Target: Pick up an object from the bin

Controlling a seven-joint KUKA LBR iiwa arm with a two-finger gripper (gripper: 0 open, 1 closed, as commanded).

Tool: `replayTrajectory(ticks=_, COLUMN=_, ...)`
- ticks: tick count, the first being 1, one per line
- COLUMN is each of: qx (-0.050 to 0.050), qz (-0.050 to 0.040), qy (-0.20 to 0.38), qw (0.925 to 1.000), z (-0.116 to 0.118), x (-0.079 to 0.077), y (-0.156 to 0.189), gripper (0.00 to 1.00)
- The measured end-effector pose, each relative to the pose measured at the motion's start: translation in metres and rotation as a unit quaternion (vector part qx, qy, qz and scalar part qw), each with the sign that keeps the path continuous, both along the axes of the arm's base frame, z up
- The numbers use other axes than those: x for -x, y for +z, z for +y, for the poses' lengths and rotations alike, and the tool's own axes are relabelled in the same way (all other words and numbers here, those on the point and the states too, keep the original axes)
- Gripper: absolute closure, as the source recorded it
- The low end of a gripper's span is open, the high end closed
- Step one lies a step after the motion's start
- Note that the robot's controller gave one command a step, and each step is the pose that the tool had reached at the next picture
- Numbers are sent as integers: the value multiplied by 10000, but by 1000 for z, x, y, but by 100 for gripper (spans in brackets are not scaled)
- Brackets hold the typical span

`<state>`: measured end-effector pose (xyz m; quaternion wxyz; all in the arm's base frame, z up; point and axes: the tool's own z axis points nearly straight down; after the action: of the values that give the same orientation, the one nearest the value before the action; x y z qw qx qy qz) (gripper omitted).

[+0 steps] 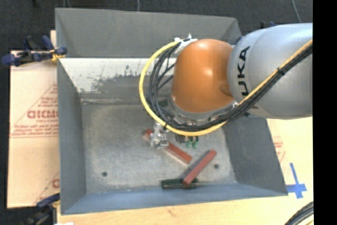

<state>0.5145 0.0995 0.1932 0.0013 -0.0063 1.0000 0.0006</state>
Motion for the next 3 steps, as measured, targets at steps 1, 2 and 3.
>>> replayTrajectory(ticks=1, qx=7, qz=-13, qy=407, qw=9992, z=16, x=1, y=-34, gripper=100)
replayTrajectory(ticks=2, qx=5, qz=4, qy=597, qw=9982, z=8, x=-5, y=-63, gripper=100)
replayTrajectory(ticks=3, qx=11, qz=42, qy=632, qw=9980, z=-9, x=10, y=-13, gripper=100)
